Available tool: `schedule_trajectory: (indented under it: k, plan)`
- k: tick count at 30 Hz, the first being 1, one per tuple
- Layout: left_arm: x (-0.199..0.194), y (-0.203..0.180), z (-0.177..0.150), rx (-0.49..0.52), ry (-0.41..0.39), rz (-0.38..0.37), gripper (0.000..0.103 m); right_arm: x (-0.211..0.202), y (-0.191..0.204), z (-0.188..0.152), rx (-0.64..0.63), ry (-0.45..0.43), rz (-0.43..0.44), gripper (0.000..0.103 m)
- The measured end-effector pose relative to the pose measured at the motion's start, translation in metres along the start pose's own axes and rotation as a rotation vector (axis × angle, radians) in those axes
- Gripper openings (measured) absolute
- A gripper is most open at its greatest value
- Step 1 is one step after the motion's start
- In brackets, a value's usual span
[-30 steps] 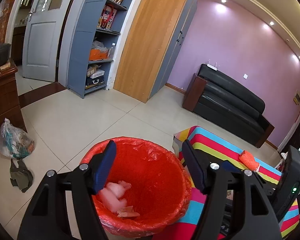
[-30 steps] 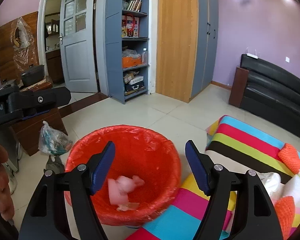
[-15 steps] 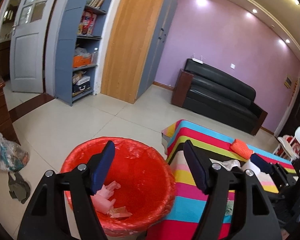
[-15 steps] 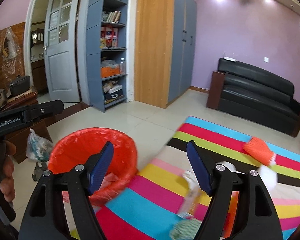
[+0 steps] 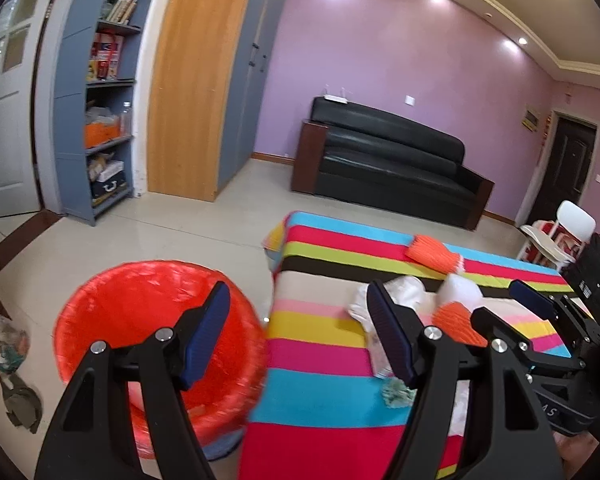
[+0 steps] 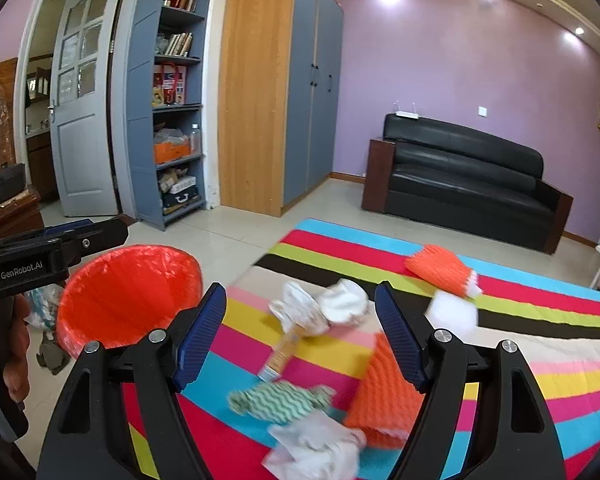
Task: Collect trash
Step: 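Return to the table and grasp the white tissue with the right gripper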
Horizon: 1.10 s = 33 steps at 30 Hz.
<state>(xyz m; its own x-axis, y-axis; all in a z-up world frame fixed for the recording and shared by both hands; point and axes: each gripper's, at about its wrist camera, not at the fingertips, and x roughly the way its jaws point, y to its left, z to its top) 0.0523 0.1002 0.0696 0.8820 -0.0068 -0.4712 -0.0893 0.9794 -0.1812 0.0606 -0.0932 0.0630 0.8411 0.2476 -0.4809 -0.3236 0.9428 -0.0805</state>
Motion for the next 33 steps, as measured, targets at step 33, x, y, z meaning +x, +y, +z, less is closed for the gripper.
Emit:
schedule_trajectory:
  k: [33]
  plan:
    - [0.027, -0.047, -0.028, 0.066, 0.063, -0.037, 0.072, 0.033, -0.018, -0.089, 0.06, 0.32, -0.013, 0.055]
